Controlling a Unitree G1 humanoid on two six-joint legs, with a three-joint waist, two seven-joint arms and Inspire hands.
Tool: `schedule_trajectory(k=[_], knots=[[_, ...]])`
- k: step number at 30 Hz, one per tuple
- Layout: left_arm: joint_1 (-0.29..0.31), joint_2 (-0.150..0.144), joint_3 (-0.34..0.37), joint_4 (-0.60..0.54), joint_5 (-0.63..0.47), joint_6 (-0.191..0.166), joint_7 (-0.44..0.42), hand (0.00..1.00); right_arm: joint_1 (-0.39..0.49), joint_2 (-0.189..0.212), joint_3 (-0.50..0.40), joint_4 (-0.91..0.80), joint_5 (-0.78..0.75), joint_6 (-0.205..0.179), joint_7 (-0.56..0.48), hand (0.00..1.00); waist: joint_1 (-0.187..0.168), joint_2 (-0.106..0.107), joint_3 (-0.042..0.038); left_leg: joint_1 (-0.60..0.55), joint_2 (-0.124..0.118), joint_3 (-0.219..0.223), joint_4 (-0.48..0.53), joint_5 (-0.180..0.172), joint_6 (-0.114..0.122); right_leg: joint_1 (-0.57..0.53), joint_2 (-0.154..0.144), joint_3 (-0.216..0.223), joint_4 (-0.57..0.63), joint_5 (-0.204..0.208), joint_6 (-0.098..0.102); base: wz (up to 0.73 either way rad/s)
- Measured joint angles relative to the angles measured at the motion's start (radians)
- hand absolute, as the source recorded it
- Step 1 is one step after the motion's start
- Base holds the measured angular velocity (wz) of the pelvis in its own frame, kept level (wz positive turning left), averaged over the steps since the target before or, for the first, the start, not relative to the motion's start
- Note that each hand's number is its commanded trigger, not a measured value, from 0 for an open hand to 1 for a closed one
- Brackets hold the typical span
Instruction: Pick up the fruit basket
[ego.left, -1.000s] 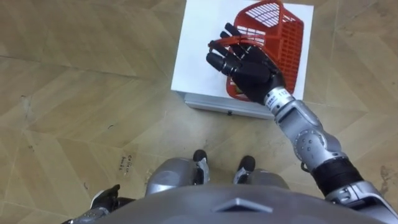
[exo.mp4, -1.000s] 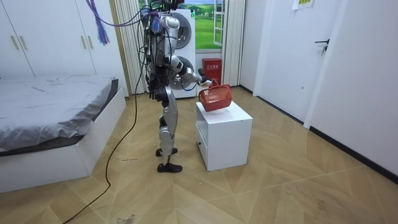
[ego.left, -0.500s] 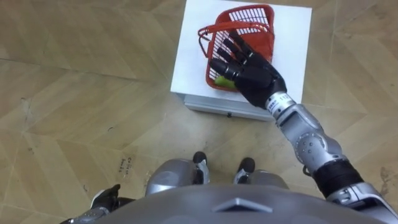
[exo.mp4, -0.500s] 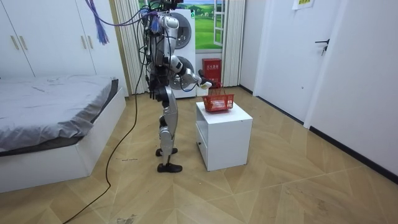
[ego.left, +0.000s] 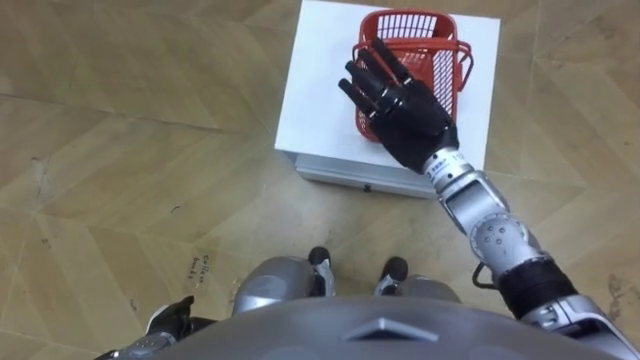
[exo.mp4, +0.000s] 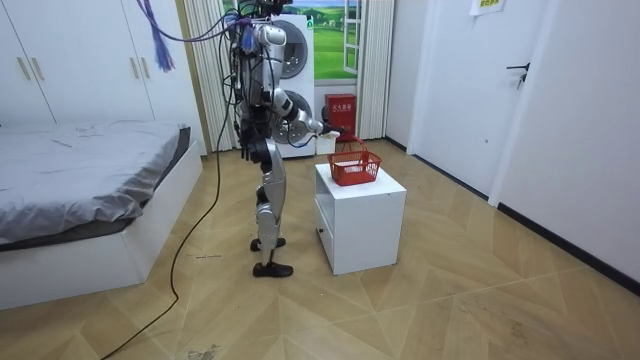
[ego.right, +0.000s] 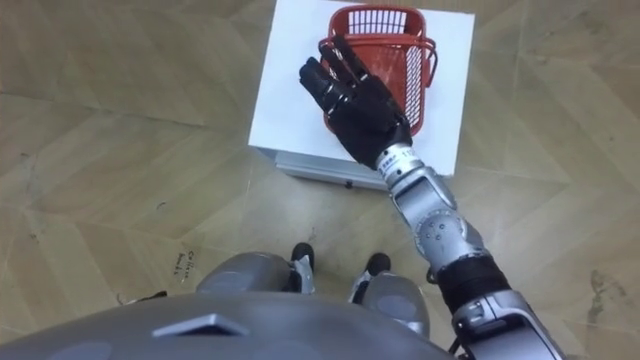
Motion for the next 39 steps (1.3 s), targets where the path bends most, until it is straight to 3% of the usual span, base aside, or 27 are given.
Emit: schedule_trajectory(k=[9, 19, 23, 29, 33, 39], knots=[[0.001, -0.005, 0.004, -0.030, 0.030, 0.006, 0.001, 0.00, -0.002, -0.006, -0.022, 0.081, 0.052, 0.000, 0.001, 0.00, 0.005, 0.007, 0.0025, -0.002, -0.003, -0.003, 0.003, 0.000, 0.000, 0.001, -0.003, -0.002, -0.001, -0.001, 0.000, 0.00], [0.002, -0.005, 0.005, -0.043, 0.024, 0.019, 0.002, 0.00, 0.052, -0.023, -0.069, 0.081, 0.100, -0.001, 0.002, 0.00, 0.000, 0.013, -0.0054, 0.004, -0.007, -0.003, -0.001, 0.000, 0.001, -0.005, -0.009, -0.007, 0.019, -0.017, 0.002, 0.00], [0.006, -0.005, 0.005, -0.048, 0.019, 0.013, 0.007, 0.00, 0.070, -0.025, -0.070, 0.066, 0.108, -0.006, 0.002, 0.00, -0.008, 0.000, -0.0145, 0.011, -0.007, 0.001, -0.004, 0.000, 0.000, -0.002, -0.007, 0.000, 0.016, -0.017, 0.002, 0.00], [0.020, -0.004, 0.014, -0.038, 0.019, -0.019, 0.009, 0.00, 0.143, -0.024, -0.128, 0.040, 0.138, -0.029, 0.007, 0.00, -0.029, -0.027, -0.0145, 0.053, -0.006, 0.013, -0.023, 0.000, 0.000, 0.029, -0.007, 0.013, 0.015, -0.019, 0.004, -0.05], [0.042, -0.002, 0.051, -0.043, 0.017, -0.023, 0.007, 0.00, 0.211, -0.034, -0.170, 0.019, 0.133, -0.042, 0.019, 0.00, -0.058, -0.045, -0.0207, 0.059, -0.002, 0.025, -0.024, -0.004, 0.001, 0.033, -0.001, 0.032, 0.015, -0.019, 0.004, -0.12], [0.045, -0.001, 0.106, -0.042, 0.017, -0.058, 0.025, 0.00, 0.308, -0.061, -0.253, 0.019, 0.131, -0.070, 0.015, 0.00, -0.093, -0.057, -0.0172, 0.093, 0.002, 0.060, -0.039, -0.005, 0.000, 0.048, 0.003, 0.062, 0.016, -0.018, 0.003, -0.17]])
